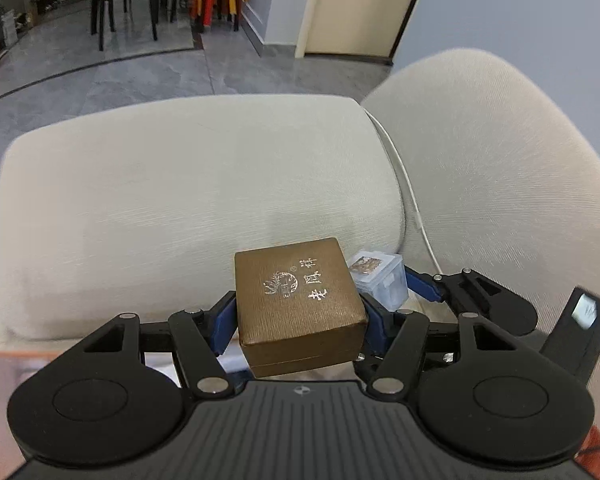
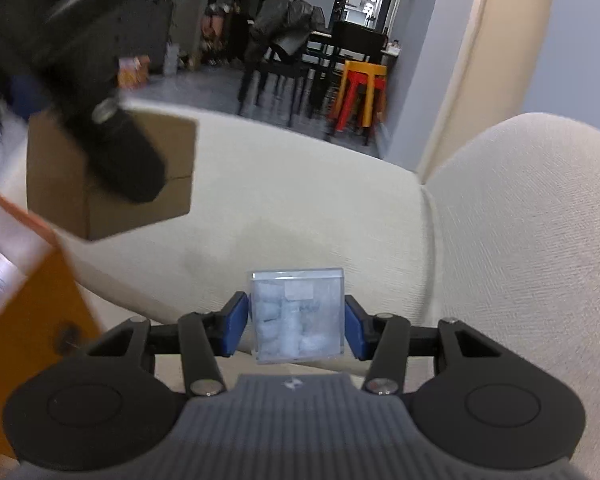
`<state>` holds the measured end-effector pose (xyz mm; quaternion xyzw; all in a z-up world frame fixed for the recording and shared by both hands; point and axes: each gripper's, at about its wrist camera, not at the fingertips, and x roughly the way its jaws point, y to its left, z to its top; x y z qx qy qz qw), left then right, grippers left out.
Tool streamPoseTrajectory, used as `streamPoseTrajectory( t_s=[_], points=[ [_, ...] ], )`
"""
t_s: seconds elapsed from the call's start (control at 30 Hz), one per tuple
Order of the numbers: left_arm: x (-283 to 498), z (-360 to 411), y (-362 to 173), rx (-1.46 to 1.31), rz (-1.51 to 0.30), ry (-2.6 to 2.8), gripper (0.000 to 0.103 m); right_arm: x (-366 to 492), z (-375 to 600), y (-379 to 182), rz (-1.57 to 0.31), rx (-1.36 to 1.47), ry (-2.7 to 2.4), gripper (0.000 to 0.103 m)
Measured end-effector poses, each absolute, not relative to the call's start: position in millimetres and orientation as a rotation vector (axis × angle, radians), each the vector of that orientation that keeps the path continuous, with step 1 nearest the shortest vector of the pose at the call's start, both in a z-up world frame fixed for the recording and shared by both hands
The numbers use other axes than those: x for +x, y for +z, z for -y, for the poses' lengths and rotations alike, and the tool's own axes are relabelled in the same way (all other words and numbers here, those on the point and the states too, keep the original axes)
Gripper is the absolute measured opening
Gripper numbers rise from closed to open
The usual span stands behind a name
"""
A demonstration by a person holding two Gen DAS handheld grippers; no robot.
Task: Organize rigid objects
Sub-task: 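Carry the gold box with left tool while right lowers the clear cube into the box and opens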
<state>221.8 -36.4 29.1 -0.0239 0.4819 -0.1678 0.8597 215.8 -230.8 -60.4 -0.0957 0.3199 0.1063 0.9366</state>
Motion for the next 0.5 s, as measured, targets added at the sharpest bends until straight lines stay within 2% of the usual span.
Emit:
streamPoseTrajectory(
  t_s=[0.23,0.5],
  points=[
    [182.2,-26.3,35.6,-0.08,-0.98,-0.307,0.072,168.9,184.4,-5.9,-0.66,-0.057,0.444,0.05],
    [136.6,-96.0,30.0,-0.137,-0.997,-0.248,0.072,145.2,139.9,8.7,-0.852,0.091,0.639,0.05]
  ],
)
